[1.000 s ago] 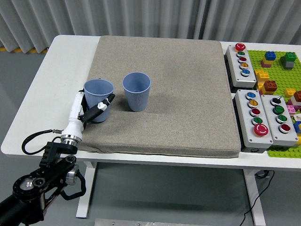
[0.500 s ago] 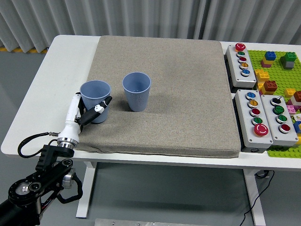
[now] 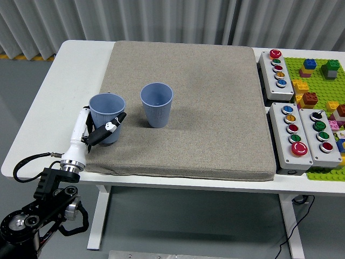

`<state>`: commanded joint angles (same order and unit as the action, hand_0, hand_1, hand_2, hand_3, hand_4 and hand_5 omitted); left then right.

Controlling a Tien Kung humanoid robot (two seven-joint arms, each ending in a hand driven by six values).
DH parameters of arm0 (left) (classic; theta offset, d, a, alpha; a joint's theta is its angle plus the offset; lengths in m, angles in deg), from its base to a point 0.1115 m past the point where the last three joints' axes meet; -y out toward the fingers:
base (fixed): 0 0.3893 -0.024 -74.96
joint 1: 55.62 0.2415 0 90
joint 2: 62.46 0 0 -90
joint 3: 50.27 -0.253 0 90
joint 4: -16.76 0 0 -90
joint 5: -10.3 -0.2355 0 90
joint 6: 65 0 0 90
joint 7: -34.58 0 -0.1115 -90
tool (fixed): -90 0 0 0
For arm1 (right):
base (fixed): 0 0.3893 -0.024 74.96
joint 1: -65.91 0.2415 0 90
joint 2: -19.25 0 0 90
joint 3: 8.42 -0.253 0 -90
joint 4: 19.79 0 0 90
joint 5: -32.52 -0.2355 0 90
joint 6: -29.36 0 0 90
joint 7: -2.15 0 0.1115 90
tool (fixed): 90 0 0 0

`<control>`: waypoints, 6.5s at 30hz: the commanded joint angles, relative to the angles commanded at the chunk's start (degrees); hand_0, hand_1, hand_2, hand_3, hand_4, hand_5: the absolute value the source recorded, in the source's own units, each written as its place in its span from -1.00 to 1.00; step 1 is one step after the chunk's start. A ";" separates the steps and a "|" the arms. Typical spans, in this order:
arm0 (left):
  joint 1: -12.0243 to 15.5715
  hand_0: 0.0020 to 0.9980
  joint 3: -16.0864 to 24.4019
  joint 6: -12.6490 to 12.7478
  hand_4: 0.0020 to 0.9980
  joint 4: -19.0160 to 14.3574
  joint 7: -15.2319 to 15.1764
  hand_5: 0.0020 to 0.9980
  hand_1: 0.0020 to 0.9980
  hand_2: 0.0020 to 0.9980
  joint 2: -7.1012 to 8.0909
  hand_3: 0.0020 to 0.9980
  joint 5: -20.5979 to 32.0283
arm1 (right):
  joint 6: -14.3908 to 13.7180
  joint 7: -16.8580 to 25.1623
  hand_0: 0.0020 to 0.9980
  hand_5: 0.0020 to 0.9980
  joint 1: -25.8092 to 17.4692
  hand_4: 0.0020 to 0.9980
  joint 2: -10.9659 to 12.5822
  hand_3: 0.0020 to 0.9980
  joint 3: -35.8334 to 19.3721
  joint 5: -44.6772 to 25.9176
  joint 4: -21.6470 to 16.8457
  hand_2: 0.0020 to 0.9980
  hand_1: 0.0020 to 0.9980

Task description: Pick cup pour cup place

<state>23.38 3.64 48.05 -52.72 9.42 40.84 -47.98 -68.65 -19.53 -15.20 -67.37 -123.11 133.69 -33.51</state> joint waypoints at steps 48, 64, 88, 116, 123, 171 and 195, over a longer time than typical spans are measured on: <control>1.84 0.56 1.09 -0.65 0.92 -2.06 1.24 -0.08 0.57 0.81 0.36 0.82 -3.30 | -0.09 -0.27 0.28 -1.00 -0.06 -1.00 0.00 0.15 -0.28 0.39 -0.02 0.01 0.20; 4.78 0.57 2.32 -1.36 0.94 -4.81 2.51 -0.07 0.60 0.84 1.21 0.83 -5.84 | -0.13 -0.40 0.28 -1.00 -0.33 -1.00 0.01 0.15 -0.53 0.97 -0.04 0.01 0.20; 5.48 0.66 4.13 -2.54 0.96 -7.47 4.51 -0.04 0.71 0.97 1.62 0.93 -8.58 | -0.39 -0.29 0.28 -1.00 -0.07 -1.00 0.13 0.14 -0.30 0.33 0.01 0.01 0.20; 7.02 0.66 6.68 -2.34 0.99 -9.62 5.03 0.01 0.72 0.96 2.24 0.92 -10.11 | -0.37 -0.20 0.28 -1.00 -0.18 -1.00 0.17 0.14 -0.39 0.12 0.04 0.01 0.20; 6.74 0.67 7.97 -2.34 1.00 -10.32 5.19 0.30 0.72 0.96 2.49 0.93 -9.79 | -0.28 -0.21 0.28 -1.00 -0.33 -1.00 0.22 0.14 -0.45 0.39 0.05 0.01 0.20; 3.08 0.67 16.88 -9.74 0.74 -9.50 5.17 1.00 0.69 0.83 -0.53 0.82 8.63 | -0.83 -0.31 0.28 -1.00 -0.32 -1.00 0.13 0.14 -0.24 -0.71 0.02 0.01 0.20; 4.81 0.68 18.99 -9.31 0.74 -11.85 5.68 1.00 0.70 0.82 -0.52 0.83 6.54 | -0.78 -0.91 0.28 -1.00 -0.41 -1.00 0.26 0.15 -0.48 -0.55 -0.14 0.01 0.20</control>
<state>28.18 22.63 38.73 -64.56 15.10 40.32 -41.44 -69.43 -20.44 -15.61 -67.12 -123.59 133.14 -33.65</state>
